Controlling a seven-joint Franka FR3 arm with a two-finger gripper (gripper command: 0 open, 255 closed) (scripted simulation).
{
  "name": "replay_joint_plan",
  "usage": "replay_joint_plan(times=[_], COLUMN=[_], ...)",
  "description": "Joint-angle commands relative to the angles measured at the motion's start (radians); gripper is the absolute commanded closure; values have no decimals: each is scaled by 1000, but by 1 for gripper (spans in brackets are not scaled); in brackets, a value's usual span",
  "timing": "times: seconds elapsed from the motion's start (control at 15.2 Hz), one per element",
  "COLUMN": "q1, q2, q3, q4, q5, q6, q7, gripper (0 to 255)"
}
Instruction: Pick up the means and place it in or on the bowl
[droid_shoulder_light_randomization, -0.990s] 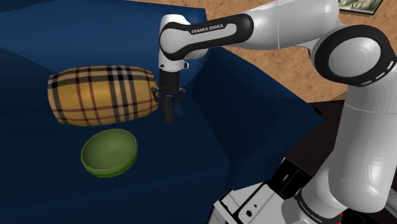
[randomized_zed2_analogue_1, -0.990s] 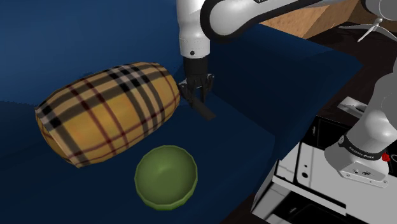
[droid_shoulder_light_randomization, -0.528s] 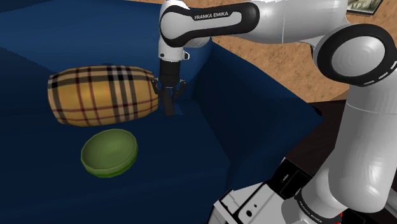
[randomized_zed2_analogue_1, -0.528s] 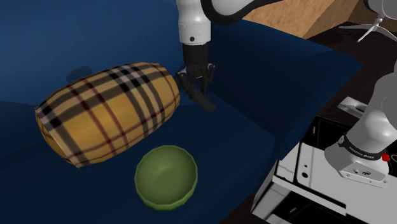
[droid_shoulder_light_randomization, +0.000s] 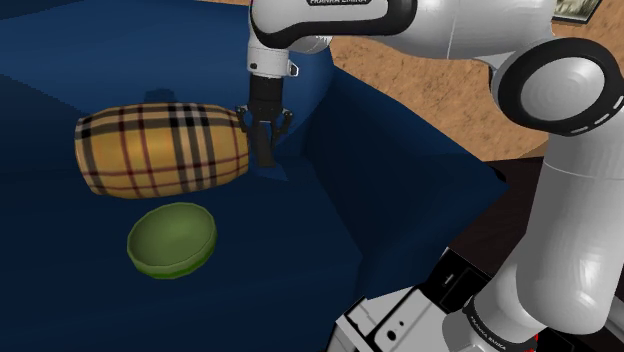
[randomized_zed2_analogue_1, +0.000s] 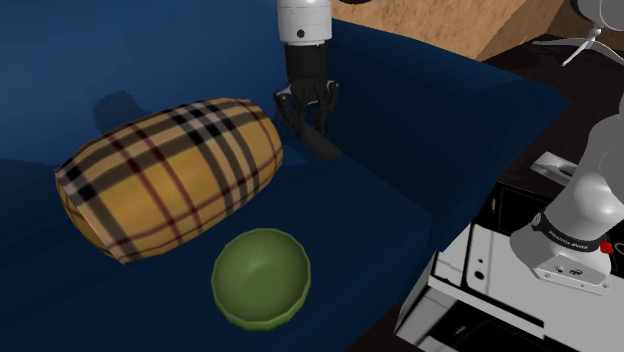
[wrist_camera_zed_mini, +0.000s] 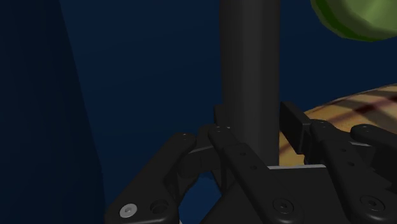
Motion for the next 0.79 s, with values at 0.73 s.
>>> replay_joint_plan(times=[0.73], q1=[157], q2=[121], q3=[53], q4=[197], q5=[-42], q6=[-46], q7=[203], gripper=[255])
